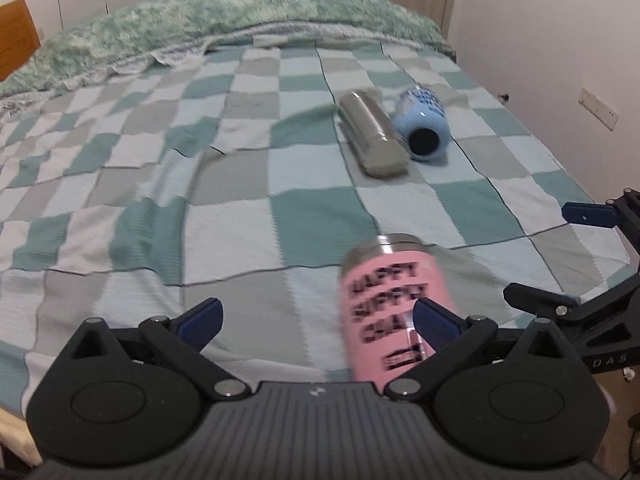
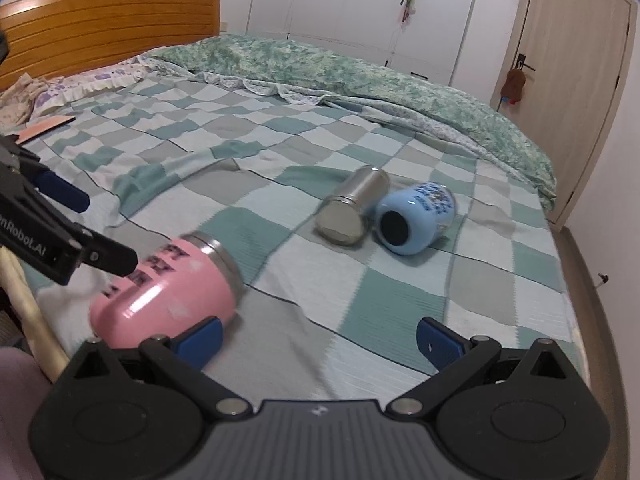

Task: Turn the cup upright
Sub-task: 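Grasp the pink cup with the right gripper while the left gripper releases it, then rotate the held pink cup rim-up with the right gripper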

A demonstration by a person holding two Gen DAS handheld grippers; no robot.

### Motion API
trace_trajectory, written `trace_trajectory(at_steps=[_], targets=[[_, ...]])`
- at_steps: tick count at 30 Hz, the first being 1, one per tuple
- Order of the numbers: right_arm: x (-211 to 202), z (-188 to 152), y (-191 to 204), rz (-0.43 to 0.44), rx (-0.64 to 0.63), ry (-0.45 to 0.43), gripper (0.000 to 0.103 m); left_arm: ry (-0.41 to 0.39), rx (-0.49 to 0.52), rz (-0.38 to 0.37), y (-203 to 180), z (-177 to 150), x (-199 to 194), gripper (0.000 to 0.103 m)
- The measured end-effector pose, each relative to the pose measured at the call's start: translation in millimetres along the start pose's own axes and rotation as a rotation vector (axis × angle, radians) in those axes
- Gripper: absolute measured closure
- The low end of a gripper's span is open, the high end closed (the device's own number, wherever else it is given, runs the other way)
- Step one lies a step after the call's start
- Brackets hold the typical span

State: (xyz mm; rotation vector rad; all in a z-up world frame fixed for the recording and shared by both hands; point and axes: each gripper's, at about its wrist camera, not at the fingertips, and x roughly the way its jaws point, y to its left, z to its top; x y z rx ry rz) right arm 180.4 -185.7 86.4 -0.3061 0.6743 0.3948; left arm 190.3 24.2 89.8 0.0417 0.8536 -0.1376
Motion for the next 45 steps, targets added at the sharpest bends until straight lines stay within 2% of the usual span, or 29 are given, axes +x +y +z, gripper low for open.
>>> trace_trajectory(at_steps=[5,11,14,18,23,27,32,36,38,40,45], targets=[[15,17,23,0.029,0.065,0.028,0.000,-0.068,0.041,-0.008,32,-12,-2,0.000],[40,31,43,0.054,0.194,0.087,0.000,-0.085,0.061,-0.018,57,-22,16,0.000],[51,34,48,0.094,0.260,0.124,0.000,-0.086,0.070,-0.025,65,-24,28,0.000],[70,35,51,0.091,0.336,0.204,0.000,-0.095,0.077,-0.045,72,-28,39,0.000],[89,35,48,0.114,0.455,0.289,0.000,-0.133,0.147,-0.056,69,-34,46,0.000],[98,40,53,0.075,0.468,0.319,0.000,-0.126,0.154,-0.083,70,-34,53,0.000],[113,45,50,0.069,0.541,0.366,0.001,-0.128,0.150,-0.101,73,-33,56,0.000],[124,40,40,0.107,0.628,0.413,0.012,-0.130,0.148,-0.104,76,-34,56,0.000],[124,38,38,0.152,0.650,0.411,0.019,-0.132,0.145,-0.104,79,-35,55,0.000],[120,39,40,0.165,0.630,0.398,0.019,-0.136,0.141,-0.102,82,-34,54,0.000],[98,38,44,0.202,0.579,0.255,0.020,-0.155,0.119,-0.100,89,-34,46,0.000]])
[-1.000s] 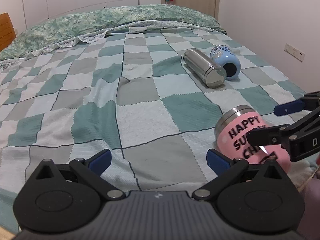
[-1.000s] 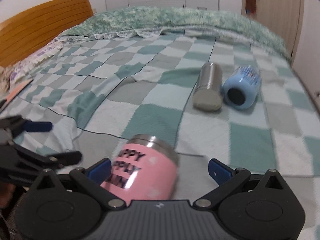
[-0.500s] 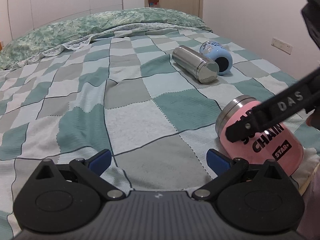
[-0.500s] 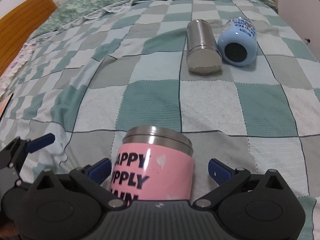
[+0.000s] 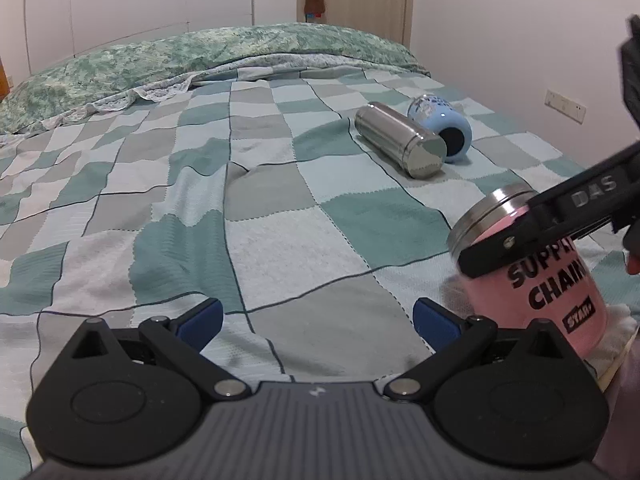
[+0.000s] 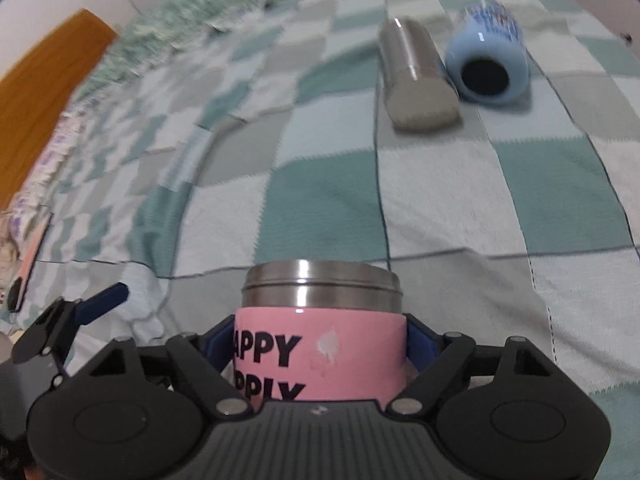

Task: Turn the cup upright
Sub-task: 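Rotate the held pink cup rim-up with the right gripper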

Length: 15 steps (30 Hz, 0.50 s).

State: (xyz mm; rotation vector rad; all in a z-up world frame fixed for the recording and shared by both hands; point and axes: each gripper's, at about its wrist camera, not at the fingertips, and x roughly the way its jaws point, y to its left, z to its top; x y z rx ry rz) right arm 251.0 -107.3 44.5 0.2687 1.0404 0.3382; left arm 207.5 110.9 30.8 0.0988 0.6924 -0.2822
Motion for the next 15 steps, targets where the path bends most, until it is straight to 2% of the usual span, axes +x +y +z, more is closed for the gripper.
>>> trace_trajectory(at_steps=[7,11,15], targets=[[-32,2,34,0.064,-0.175,-0.216,0.020,-0.034,-0.025,0.049,12,6,-16,0.000],[-32,3,63,0.023,-0.301,-0.337,0.020,-0.047,-0.049,0.104,26,8,-23,0.000],[-20,7,83,0.012,-0.351,-0.372,0.020,-0.047,-0.078,0.160,40,9,-26,0.000]])
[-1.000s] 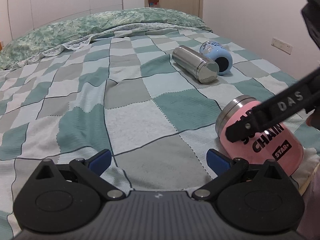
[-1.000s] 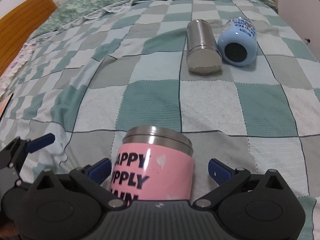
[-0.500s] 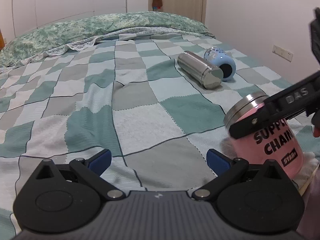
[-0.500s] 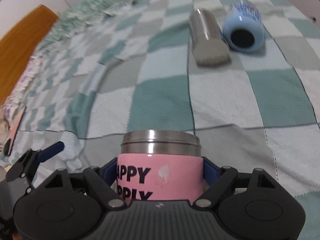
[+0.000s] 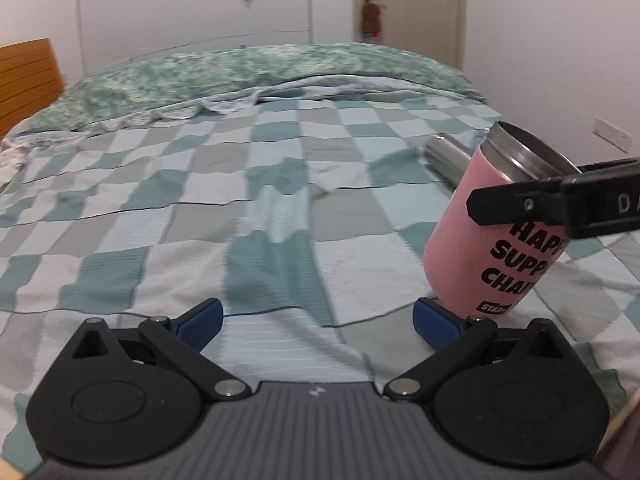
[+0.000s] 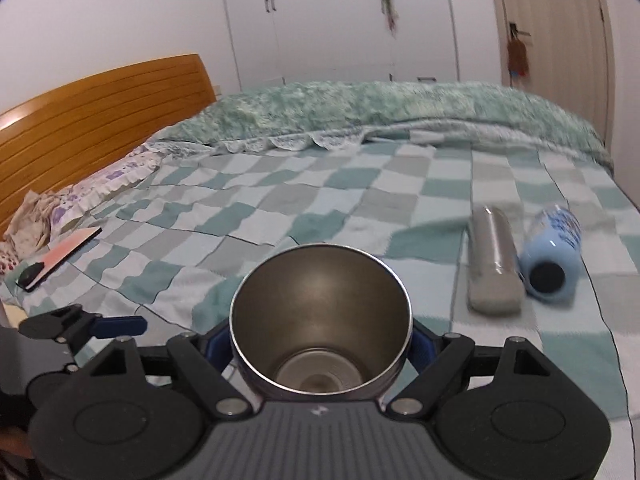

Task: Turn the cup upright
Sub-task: 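Rotate the held pink cup rim-up with the right gripper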

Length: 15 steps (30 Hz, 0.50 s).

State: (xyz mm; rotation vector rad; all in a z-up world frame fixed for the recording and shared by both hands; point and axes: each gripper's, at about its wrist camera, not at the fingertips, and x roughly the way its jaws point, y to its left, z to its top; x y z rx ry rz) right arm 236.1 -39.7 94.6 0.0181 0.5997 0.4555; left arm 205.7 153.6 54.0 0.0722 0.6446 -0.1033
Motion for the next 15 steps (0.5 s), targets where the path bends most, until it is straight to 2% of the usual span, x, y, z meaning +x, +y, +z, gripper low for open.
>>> trace_trajectory(at_steps=[6,11,15], targets=[[33,-2,31,-0.045,-0.120,-0.018,0.020,0.009,-0.030,0.055,16,-6,3,0.000],[53,-13,37,-0.045,-0.134,0.002,0.020,0.023,-0.041,0.075,25,-13,4,0.000],[55,-19,39,-0.047,-0.153,-0.020,0.020,0.027,-0.045,0.083,27,-15,4,0.000]])
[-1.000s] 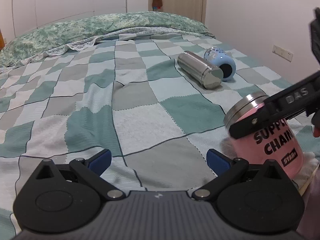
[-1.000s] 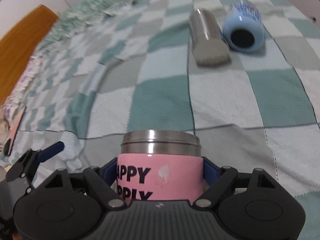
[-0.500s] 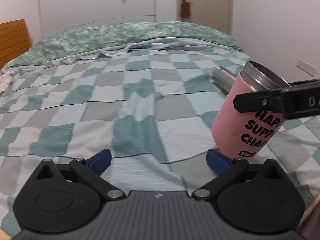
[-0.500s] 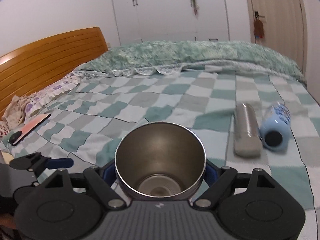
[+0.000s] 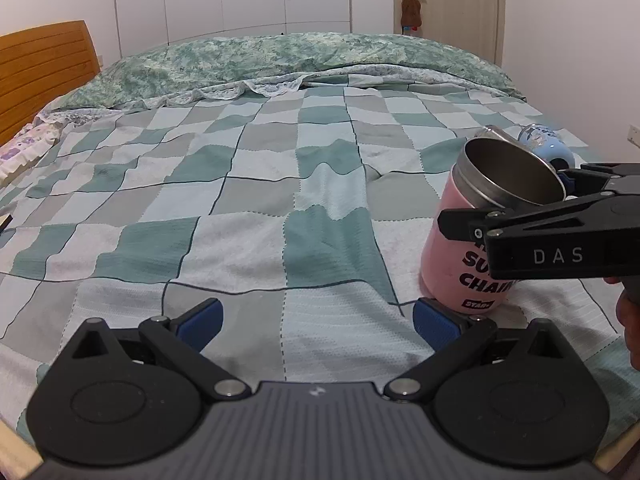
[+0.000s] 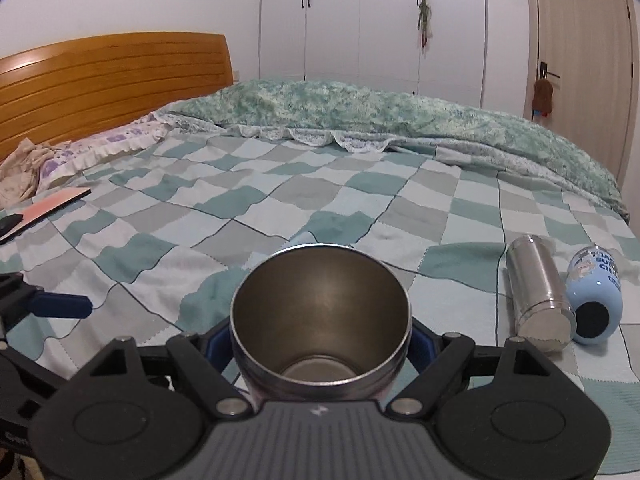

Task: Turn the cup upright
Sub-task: 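Rotate the held pink cup rim-up with the right gripper, then lower the upright cup onto the bed and open the right gripper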

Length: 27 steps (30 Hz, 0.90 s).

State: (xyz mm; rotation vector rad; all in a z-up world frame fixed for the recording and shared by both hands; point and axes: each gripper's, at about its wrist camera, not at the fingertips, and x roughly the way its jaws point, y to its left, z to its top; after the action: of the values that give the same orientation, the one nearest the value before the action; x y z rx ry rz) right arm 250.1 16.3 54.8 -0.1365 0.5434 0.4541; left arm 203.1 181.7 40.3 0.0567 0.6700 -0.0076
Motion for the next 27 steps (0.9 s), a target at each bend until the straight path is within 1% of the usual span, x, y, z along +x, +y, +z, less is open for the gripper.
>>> trace_trajectory(at_steps=[2,5,6,7,9,11,15,19,21,25,27], targets=[[0,0,2,0.000,-0.011,0.004,0.020,-0.003,-0.001,0.002,1,0,-1,0.000],[-1,2,-2,0.008,0.010,0.013,0.018,-0.006,-0.003,0.004,0,1,-1,0.000],[-3,2,-4,0.015,0.023,0.006,0.011,-0.007,-0.002,0.005,0,1,-2,0.000],[-6,2,-6,0.017,0.032,-0.004,0.005,-0.008,-0.003,0.004,0,0,-3,0.000],[-14,2,-10,0.026,0.040,-0.024,0.001,-0.011,-0.008,0.003,-1,-1,-5,0.000],[-24,1,-13,0.033,0.047,-0.048,0.000,-0.015,-0.012,0.003,-2,-2,-9,0.000],[-60,-9,-24,0.040,0.061,-0.137,0.000,-0.048,-0.025,-0.015,-11,-5,-27,0.000],[-108,-30,-40,-0.003,0.036,-0.241,0.000,-0.123,-0.025,-0.056,-29,-13,-58,0.000],[-135,-48,-49,-0.036,0.017,-0.292,0.000,-0.173,-0.024,-0.082,-42,-21,-75,0.000],[-177,-82,-67,-0.082,0.003,-0.330,0.000,-0.244,-0.027,-0.122,-72,-40,-102,0.000],[-195,-103,-75,-0.099,0.010,-0.335,0.000,-0.275,-0.030,-0.123,-87,-53,-111,0.000]])
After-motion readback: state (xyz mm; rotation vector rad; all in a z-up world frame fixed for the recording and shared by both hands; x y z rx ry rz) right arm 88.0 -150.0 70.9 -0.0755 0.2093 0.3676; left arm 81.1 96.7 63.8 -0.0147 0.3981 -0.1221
